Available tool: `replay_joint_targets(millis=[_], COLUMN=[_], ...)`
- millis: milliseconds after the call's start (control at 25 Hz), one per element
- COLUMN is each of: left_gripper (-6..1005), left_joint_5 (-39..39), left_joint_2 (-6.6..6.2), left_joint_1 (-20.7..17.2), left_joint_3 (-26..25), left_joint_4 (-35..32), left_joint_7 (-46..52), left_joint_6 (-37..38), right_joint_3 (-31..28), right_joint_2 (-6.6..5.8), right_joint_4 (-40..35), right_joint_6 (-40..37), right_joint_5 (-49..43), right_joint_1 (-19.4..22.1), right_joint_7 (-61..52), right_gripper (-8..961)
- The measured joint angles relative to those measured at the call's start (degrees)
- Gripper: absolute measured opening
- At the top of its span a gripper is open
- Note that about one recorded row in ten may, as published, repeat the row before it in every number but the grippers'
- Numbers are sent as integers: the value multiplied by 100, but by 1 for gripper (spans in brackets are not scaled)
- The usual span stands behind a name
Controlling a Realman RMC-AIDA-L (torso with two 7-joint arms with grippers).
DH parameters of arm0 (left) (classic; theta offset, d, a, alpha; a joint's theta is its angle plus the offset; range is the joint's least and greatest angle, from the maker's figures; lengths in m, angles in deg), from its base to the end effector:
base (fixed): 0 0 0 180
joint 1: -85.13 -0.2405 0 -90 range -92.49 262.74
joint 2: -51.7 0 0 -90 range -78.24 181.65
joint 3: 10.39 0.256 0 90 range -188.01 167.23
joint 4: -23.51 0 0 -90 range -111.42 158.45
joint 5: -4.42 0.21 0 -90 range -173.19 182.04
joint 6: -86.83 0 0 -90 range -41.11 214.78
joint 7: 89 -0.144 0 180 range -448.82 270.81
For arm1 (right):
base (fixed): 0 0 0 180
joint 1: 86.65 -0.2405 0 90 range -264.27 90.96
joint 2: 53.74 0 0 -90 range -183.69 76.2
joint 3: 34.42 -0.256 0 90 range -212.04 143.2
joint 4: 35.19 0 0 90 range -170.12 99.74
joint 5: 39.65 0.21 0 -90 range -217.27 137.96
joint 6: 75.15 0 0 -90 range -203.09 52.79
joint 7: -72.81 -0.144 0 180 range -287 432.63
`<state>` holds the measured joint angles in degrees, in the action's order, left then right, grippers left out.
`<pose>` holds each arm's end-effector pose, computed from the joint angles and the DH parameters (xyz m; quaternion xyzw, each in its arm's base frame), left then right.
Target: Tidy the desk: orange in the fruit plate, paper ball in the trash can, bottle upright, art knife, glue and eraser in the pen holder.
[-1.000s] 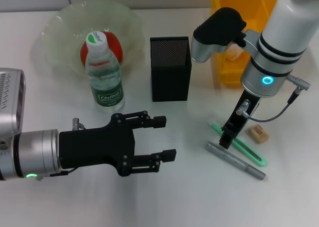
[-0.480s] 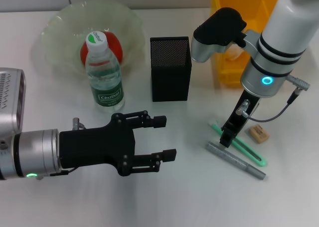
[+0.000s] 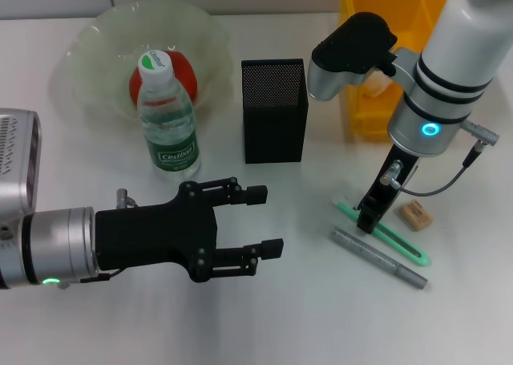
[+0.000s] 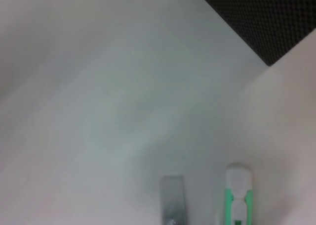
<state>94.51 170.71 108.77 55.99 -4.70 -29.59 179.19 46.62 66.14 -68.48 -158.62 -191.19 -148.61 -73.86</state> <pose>-0.2493 0.2683 -0.0525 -0.9401 -0.1074 -0.3201 0.0470 0.1685 0.3791 -0.0715 -0.8854 0.3271 -0.3227 0.0700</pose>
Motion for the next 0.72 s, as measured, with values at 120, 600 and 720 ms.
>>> replay_joint_targets(millis=[120,600,720], left_gripper=[726,726,726], left_joint_5=[-1,-62,-67], left_joint_2=[0,0,0], left_joint_1=[0,8,17], left_joint_3=[-3,4,4], left_joint_4=[0,38,56], left_joint_7=[0,-13,-14], left_joint_6=[-6,-26,-30], right_joint_3=[0,8,9], right_joint_2=[0,-8,-9], right_joint_4=[0,-57,-74], right_joint_6=[5,14,43], right_joint_5=[-2,-8,-8], right_joint_1=[0,34,38], right_joint_7=[0,40,42], right_gripper=[225,208,196])
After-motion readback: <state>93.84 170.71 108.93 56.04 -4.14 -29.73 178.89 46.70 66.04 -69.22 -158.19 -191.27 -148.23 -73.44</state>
